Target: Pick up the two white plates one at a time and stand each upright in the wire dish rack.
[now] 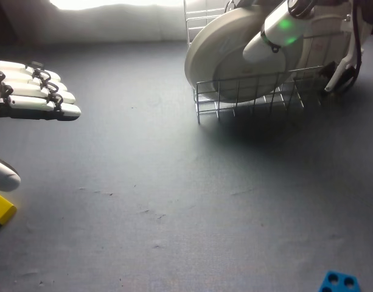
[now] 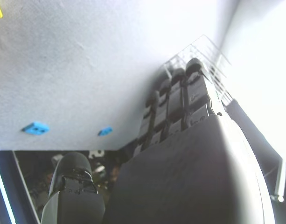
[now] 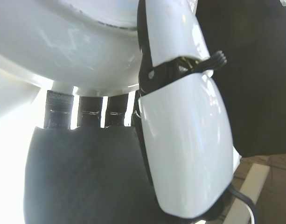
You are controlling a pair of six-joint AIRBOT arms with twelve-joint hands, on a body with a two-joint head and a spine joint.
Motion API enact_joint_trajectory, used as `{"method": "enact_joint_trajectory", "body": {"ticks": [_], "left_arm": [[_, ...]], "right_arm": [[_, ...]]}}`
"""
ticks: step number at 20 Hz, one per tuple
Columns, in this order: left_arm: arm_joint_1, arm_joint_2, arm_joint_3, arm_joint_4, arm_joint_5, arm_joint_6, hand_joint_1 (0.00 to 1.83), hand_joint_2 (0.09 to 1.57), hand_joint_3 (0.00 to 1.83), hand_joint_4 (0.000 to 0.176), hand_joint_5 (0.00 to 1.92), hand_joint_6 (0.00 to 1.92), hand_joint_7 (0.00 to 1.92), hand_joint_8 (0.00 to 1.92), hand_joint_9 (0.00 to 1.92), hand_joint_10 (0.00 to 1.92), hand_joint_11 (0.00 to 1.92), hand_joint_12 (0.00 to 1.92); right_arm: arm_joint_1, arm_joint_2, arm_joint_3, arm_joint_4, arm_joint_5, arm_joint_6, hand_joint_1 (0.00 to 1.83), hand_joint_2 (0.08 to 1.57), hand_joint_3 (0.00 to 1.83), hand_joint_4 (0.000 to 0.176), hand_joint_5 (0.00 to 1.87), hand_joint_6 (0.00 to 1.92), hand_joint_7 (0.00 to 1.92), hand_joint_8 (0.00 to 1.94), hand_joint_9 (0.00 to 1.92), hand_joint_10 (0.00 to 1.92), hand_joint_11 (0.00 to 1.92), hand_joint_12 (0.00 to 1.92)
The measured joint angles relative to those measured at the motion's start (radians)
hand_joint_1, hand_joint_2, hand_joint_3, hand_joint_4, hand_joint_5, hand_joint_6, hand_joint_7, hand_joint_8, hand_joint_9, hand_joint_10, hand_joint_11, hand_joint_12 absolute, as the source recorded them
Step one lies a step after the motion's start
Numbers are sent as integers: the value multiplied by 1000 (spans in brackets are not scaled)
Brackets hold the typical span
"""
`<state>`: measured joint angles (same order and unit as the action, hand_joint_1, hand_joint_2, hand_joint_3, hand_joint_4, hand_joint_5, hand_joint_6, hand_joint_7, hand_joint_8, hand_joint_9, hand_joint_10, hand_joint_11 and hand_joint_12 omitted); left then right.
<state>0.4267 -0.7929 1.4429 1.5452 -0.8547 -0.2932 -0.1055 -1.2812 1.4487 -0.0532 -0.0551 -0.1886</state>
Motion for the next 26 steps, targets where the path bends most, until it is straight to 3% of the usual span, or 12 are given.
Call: {"method": "enact_joint_trajectory", "body": {"ticks": [8, 12, 13, 14, 15, 19, 22, 24, 25, 26], "left_arm": [[0, 0, 0, 0, 0, 0, 0, 1087, 0, 0, 0, 0, 0, 0, 0, 0, 0, 0], [0, 0, -5, 0, 1, 0, 0, 1092, 0, 0, 0, 0, 0, 0, 0, 0, 0, 0], [0, 0, -6, 1, 0, 0, 0, 1092, 0, 0, 0, 0, 0, 0, 0, 0, 0, 0], [0, 0, -6, 1, -3, 0, 0, 1091, 0, 0, 0, 0, 0, 0, 0, 0, 0, 0], [0, 0, -6, 0, -3, 0, 0, 1088, 0, 0, 0, 0, 0, 0, 0, 0, 0, 0], [0, 0, -6, 0, -3, 0, 0, 1089, 0, 0, 0, 0, 0, 0, 0, 0, 0, 0], [0, 0, -6, 1, -3, 0, 0, 1092, 0, 0, 0, 0, 0, 0, 0, 0, 0, 0], [0, 0, -6, 1, -3, 0, 0, 1092, 0, 0, 0, 0, 0, 0, 0, 0, 0, 0], [0, 0, -6, 2, -2, 0, 0, 1092, 0, 0, 0, 0, 0, 0, 0, 0, 0, 0], [0, 0, -7, 6, -2, 0, 0, 1091, 0, 0, 0, 0, 0, 0, 0, 0, 0, 0]], "right_arm": [[-4, -3, 0, 0, 10, 0, 1376, 1102, 0, 0, 1001, 1012, 1030, 845, 875, 1134, 756, 1162], [-5, -5, 0, 0, 21, 0, 1362, 1152, 2, 0, 872, 1188, 930, 1043, 774, 1280, 599, 1204], [-5, -5, 0, 0, 24, 0, 1346, 1074, 0, 0, 768, 718, 856, 619, 760, 759, 518, 1203], [-8, -5, 0, 1, 38, 0, 1321, 1074, 0, 0, 751, 260, 852, 174, 733, 383, 339, 1266], [-10, -5, 0, -3, 49, 0, 1284, 1070, 0, 0, 726, 159, 828, 93, 701, 325, 284, 1296], [-11, -5, 0, -7, 51, 0, 1204, 1059, 0, 0, 692, 24, 788, 6, 702, 143, 229, 1265], [-11, -5, 0, -8, 55, 0, 1176, 1115, 20, 0, 593, 0, 655, 0, 596, 36, 75, 1268], [-11, -5, 0, -8, 63, 0, 1176, 937, 0, 0, 433, 0, 504, 0, 468, 0, 0, 1218], [-11, -5, 0, -9, 67, 0, 1176, 937, 0, 0, 433, 0, 504, 0, 468, 0, 0, 1218], [-11, -5, 0, -12, 73, 0, 1096, 857, 0, 0, 325, 0, 396, 0, 376, 0, 0, 1105]]}}
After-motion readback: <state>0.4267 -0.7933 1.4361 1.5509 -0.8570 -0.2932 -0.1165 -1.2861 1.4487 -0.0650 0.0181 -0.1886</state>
